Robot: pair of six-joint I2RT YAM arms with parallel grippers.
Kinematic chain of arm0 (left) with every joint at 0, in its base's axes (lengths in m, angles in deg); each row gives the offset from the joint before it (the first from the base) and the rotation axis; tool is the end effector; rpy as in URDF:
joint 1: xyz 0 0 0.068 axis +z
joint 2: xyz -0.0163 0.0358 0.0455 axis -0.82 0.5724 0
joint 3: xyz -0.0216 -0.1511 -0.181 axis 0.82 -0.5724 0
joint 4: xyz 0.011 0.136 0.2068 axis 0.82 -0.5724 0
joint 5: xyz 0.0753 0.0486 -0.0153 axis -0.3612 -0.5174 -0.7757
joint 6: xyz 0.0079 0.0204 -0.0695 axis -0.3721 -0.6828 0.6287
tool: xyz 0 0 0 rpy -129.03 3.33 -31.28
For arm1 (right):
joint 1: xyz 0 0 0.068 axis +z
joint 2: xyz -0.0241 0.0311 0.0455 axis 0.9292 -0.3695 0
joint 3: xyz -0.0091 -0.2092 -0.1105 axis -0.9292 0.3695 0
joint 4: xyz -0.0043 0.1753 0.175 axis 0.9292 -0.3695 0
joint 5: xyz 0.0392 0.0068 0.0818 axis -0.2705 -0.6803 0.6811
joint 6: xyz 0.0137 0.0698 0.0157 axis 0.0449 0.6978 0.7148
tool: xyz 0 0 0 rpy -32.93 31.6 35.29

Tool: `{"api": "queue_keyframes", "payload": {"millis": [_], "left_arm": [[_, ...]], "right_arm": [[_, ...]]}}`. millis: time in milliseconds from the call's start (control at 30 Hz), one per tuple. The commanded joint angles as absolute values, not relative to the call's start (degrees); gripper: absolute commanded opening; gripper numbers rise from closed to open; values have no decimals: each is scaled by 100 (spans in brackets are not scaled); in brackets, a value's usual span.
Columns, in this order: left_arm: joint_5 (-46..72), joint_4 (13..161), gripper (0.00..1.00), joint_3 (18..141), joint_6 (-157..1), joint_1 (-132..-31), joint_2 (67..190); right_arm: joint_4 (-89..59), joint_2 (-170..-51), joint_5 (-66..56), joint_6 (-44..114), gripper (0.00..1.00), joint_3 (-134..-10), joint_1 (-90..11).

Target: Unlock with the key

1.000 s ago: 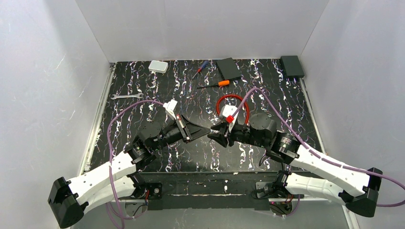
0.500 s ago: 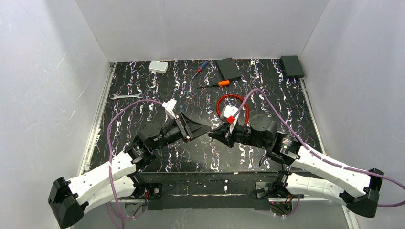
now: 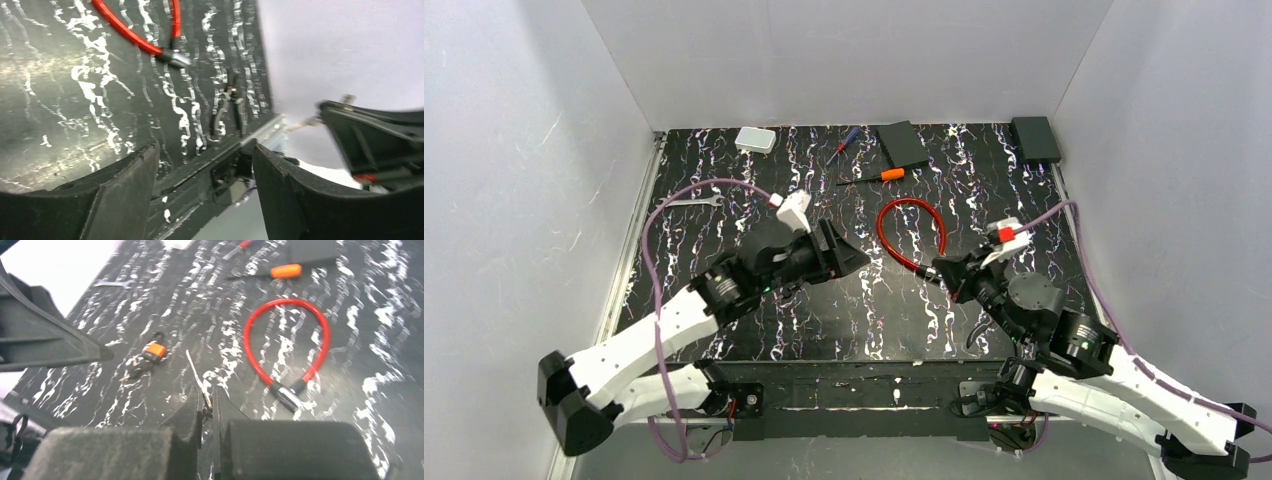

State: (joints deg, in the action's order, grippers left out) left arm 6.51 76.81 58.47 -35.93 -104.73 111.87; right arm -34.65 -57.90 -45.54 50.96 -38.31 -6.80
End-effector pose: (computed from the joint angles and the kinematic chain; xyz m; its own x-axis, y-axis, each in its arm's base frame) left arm 0.1726 -0.2058 0.2996 -0.7321 -0.3838 -0.5628 0.3189 0.5369 -0.7810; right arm 0.1034 0.1211 0.3175 -0.2387 0.2347 -0.9423 -0.4190 0.8505 0.3179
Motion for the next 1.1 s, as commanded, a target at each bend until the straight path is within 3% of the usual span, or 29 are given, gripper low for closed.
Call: {"api": "queue_keyframes", "payload": {"millis": [0,233,500,733,1067], "left_arm": [[-269,6257,64,6923,-3899,-10737,12354],[-1517,4568,59,9211,-3462,-11243,14828],[-2224,3382,62,11192,-2298,-11449,16971],[-2406,3127,66,12005,-1422,-11442,17909],[-2158,3593,56,12315,-1093,-11219,18632]], "right_arm": [[-4818,-6013,-5968,5986,1,-4826,-679],[-5359,-5810,-5988,6000,1,-5264,-679],[-5721,-5254,-5966,6192,1,-5293,-679],[-5926,-5085,-5885,6261,1,-5322,-679],[-6312,-4831,-5604,6507,1,-5312,-679]]}}
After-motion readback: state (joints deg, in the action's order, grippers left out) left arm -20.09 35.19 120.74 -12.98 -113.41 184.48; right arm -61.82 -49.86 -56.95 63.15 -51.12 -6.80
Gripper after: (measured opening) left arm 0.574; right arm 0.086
